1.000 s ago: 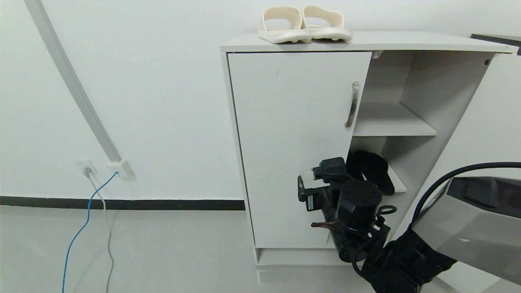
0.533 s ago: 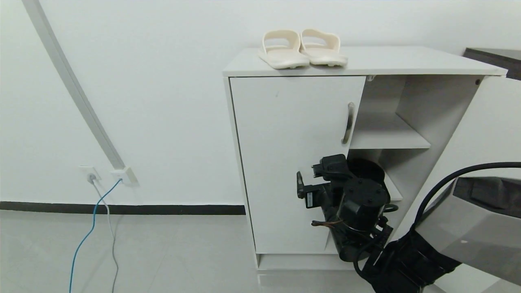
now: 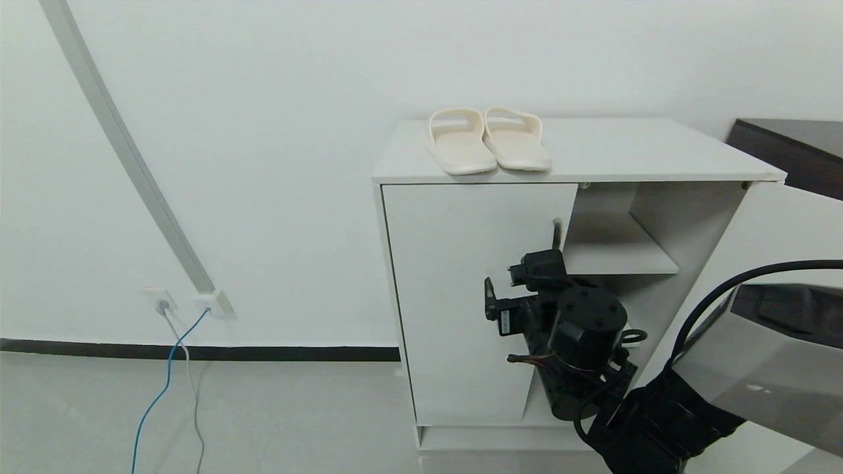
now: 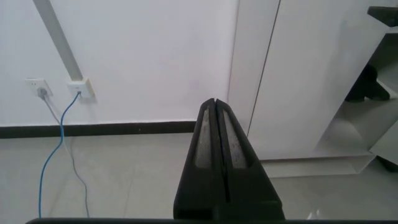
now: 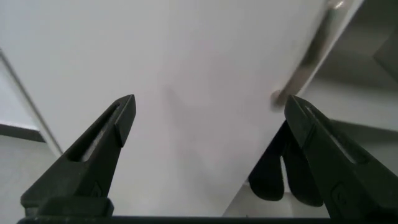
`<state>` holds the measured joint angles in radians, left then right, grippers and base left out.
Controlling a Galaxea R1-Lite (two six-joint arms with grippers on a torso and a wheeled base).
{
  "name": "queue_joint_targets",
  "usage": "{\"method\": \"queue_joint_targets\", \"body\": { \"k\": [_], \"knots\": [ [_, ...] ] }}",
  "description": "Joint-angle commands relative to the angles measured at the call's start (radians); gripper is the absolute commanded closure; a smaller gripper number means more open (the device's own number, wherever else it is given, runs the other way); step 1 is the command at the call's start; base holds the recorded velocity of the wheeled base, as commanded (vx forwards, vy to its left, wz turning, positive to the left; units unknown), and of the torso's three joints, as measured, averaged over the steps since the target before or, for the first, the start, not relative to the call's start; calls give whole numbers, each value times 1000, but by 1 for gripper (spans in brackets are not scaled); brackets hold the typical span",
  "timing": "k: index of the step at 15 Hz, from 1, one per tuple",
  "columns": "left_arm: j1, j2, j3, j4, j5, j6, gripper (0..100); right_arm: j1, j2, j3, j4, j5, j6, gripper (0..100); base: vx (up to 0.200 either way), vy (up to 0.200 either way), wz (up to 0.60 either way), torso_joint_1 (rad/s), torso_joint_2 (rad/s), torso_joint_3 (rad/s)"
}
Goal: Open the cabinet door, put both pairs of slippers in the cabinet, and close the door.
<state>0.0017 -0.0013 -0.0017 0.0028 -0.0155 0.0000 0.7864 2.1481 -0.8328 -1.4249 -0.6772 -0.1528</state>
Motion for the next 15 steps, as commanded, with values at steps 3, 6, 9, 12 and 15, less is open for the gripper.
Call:
{"method": "queue_joint_targets", "body": {
  "k": [3,6,9,12,15],
  "knots": [
    [0,1,0,0,0,0,100,-4,3,0,0,1,-1,0,0,0,0,160,-479,-326],
    [0,1,0,0,0,-2,100,-4,3,0,0,1,-1,0,0,0,0,177,-491,-317],
    [0,1,0,0,0,0,100,-7,3,1,0,2,-1,0,0,0,0,194,-518,-313],
    [0,1,0,0,0,0,100,-7,3,0,0,2,1,0,0,0,0,216,-540,-323],
    [0,1,0,0,2,-2,100,-7,3,9,0,4,2,0,0,0,0,235,-557,-323]
  ]
}}
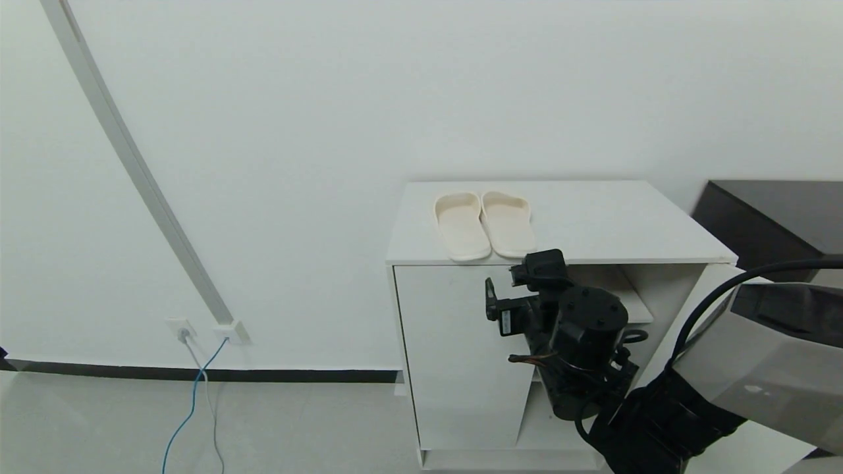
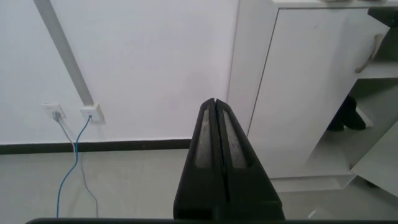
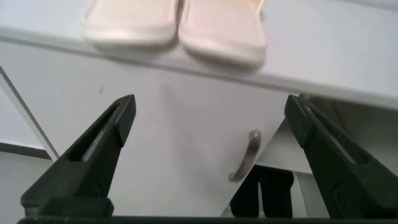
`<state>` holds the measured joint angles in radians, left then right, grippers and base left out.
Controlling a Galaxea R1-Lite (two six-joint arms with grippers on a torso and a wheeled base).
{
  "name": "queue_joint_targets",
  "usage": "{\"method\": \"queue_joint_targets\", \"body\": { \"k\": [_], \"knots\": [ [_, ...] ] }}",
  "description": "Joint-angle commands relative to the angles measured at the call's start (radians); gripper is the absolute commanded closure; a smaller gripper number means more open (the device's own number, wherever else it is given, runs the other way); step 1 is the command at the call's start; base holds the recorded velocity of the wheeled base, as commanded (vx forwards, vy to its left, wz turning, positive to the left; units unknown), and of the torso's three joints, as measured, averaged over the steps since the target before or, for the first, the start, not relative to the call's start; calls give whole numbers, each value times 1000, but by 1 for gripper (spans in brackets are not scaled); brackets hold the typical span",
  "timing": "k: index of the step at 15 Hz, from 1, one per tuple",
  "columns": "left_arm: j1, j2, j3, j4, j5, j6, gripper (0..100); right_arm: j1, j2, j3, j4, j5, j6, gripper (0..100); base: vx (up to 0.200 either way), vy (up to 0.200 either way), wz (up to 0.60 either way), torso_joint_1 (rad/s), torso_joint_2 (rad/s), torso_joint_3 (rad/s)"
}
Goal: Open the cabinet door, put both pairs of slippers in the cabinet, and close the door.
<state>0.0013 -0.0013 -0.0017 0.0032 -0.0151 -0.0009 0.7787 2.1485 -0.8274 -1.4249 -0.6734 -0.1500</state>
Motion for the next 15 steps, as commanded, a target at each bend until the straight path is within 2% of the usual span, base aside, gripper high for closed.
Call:
{"method": "queue_joint_targets", "body": {
  "k": [1,5,11,12,15],
  "knots": [
    [0,1,0,0,1,-1,100,-1,1,5,0,0,0,0,0,0,0,242,-574,-325],
    [0,1,0,0,1,-1,100,-3,1,16,0,3,6,0,0,0,0,264,-597,-331],
    [0,1,0,0,0,1,100,-6,14,-10,40,32,10,0,0,0,0,185,-402,-221],
    [0,1,0,0,0,4,100,-6,11,-48,93,32,56,0,0,0,0,173,-378,-193],
    [0,1,0,0,0,4,100,4,-53,-180,403,49,194,0,0,0,0,133,-295,-149]
  ]
}}
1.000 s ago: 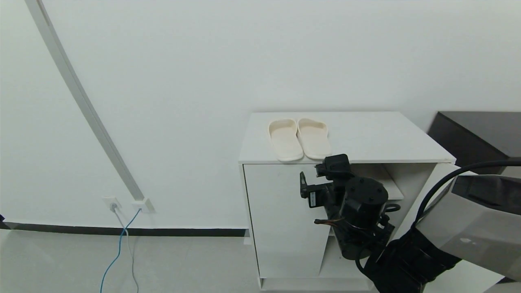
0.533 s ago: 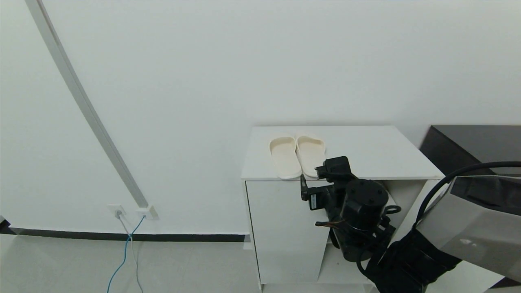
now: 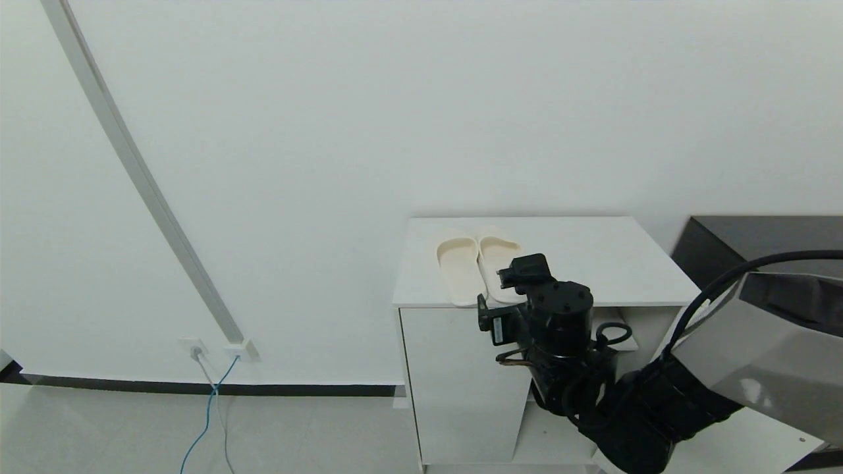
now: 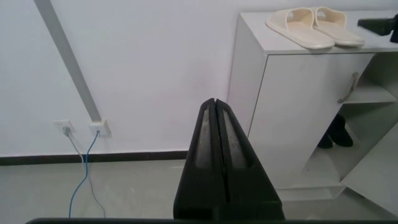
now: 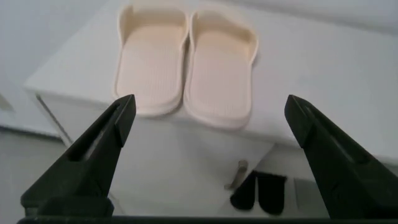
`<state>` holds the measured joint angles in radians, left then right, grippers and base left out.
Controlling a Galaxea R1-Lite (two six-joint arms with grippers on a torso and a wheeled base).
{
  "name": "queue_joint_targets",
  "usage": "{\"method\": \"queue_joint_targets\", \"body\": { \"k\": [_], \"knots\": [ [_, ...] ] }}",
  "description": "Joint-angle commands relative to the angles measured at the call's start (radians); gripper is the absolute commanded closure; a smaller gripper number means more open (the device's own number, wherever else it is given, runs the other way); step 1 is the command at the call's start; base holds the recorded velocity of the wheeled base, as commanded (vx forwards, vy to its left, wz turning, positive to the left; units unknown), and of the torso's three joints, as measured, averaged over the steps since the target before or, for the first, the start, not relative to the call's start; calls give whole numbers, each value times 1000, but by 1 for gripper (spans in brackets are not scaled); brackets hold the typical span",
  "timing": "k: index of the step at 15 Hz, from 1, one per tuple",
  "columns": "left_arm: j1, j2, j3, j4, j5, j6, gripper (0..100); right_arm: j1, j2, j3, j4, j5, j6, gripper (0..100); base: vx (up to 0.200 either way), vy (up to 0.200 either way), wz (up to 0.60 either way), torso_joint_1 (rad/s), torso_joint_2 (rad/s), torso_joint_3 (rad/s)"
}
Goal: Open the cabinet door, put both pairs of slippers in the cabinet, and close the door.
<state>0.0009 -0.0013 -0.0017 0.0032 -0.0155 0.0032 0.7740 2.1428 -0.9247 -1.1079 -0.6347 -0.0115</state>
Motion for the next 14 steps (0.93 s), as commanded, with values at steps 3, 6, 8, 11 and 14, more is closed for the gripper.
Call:
{"method": "queue_joint_targets", "body": {
  "k": [3,6,8,11,14],
  "knots": [
    [1,1,0,0,0,-2,100,13,-92,-249,379,13,157,0,0,0,0,9,-20,-14],
    [1,1,0,0,0,-3,100,24,-124,-299,528,46,212,0,0,0,0,0,0,0],
    [1,1,0,0,0,-3,100,24,-129,-298,579,52,239,0,0,0,0,0,0,0],
    [1,1,0,0,0,-3,100,25,-124,-246,577,56,269,0,200,0,0,2,1,4],
    [1,1,0,0,0,-3,100,24,-115,-209,574,69,294,0,200,0,0,-6,-2,1]
  ]
}}
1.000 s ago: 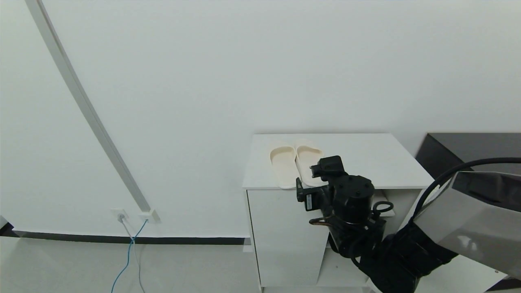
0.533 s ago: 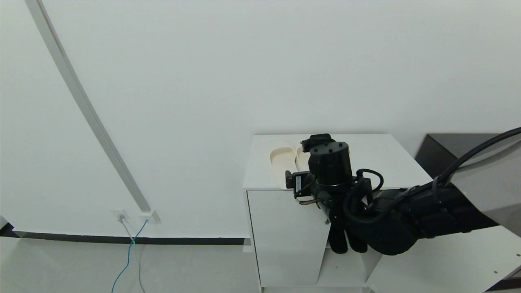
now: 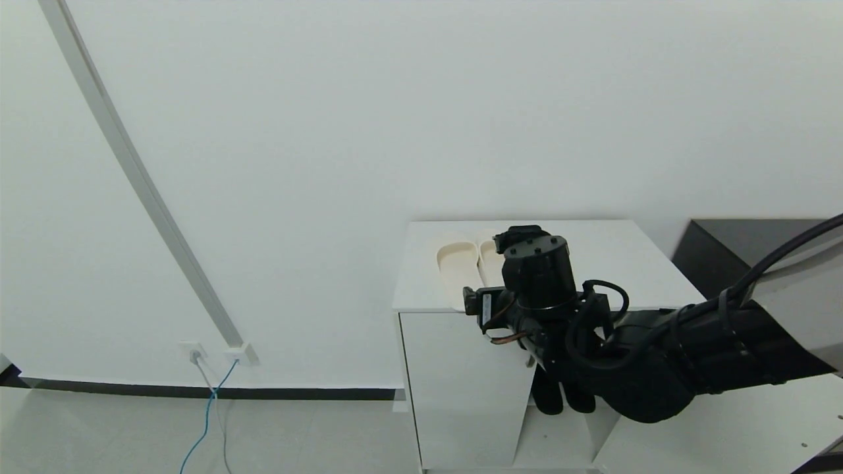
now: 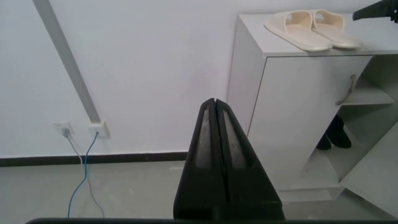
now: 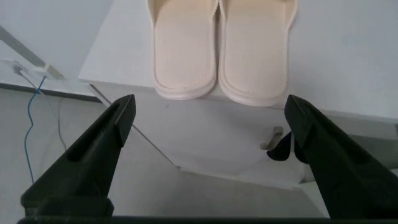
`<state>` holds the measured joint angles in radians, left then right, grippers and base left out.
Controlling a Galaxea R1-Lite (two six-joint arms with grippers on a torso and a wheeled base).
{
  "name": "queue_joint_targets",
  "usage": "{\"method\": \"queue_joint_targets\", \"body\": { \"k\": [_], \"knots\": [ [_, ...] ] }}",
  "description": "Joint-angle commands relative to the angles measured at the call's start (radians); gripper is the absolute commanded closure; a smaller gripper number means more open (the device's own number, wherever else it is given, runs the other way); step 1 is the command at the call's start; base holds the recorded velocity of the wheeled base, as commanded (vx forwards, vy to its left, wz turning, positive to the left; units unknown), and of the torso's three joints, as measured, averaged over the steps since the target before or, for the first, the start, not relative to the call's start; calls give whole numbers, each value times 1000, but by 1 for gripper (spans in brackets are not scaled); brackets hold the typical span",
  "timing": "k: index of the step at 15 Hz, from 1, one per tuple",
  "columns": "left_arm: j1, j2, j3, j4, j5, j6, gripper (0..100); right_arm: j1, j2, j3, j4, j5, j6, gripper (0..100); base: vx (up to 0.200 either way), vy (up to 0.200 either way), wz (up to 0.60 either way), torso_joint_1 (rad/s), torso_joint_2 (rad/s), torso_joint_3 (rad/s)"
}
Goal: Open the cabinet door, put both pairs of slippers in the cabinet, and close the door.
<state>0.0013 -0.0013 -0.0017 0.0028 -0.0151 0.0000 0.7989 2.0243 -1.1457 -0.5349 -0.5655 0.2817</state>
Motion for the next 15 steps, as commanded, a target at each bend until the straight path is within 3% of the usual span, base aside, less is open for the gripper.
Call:
{"method": "queue_joint_targets", "body": {
  "k": [1,5,15],
  "knots": [
    [0,1,0,0,0,0,100,-1,11,20,-5,-1,2,0,200,0,0,-2,-7,7],
    [0,1,0,0,1,0,100,0,31,31,-23,10,4,0,200,0,0,12,8,1],
    [0,1,0,0,1,-2,100,-12,168,-12,-112,36,-1,0,0,0,0,0,0,0]
  ]
}}
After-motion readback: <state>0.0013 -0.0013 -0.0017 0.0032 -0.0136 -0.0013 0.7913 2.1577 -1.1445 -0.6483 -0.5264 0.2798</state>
